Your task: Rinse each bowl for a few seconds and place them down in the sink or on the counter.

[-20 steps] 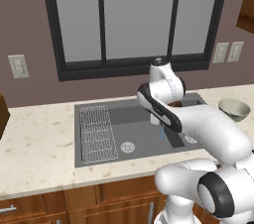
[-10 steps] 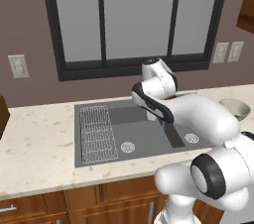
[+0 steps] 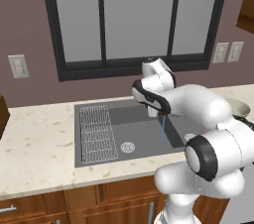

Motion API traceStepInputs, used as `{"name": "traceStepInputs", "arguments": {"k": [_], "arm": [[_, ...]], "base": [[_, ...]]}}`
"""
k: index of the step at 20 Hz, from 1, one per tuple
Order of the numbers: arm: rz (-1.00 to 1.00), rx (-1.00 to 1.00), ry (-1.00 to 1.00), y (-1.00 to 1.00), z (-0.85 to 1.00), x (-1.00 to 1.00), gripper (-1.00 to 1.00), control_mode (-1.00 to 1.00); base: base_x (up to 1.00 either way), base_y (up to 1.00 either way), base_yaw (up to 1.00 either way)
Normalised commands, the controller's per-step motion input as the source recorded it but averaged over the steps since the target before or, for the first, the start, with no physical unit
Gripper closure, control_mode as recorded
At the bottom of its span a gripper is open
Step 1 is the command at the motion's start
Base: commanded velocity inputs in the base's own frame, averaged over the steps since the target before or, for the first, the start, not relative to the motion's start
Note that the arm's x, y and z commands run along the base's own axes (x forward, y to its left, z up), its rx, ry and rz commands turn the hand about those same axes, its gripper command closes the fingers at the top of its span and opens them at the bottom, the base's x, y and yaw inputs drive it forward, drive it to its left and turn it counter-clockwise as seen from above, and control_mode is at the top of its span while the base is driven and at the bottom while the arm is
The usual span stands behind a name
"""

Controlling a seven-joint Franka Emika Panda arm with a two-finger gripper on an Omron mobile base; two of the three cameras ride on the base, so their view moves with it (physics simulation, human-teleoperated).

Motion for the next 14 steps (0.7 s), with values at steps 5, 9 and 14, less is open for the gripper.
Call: {"name": "traceStepInputs", "arguments": {"k": [5, 9, 14], "arm": [[0.04, 0.00, 0.02, 0.00, -0.11, 0.29, 1.00, -1.00], [0.04, 0.00, 0.01, 0.05, -0.05, 0.21, 1.00, -1.00], [0.03, -0.03, -0.04, 0.20, 0.09, -0.01, 1.00, -1.00]], "base": [[0.00, 0.00, 0.00], [0.00, 0.00, 0.00], [0.00, 0.00, 0.00]]}}
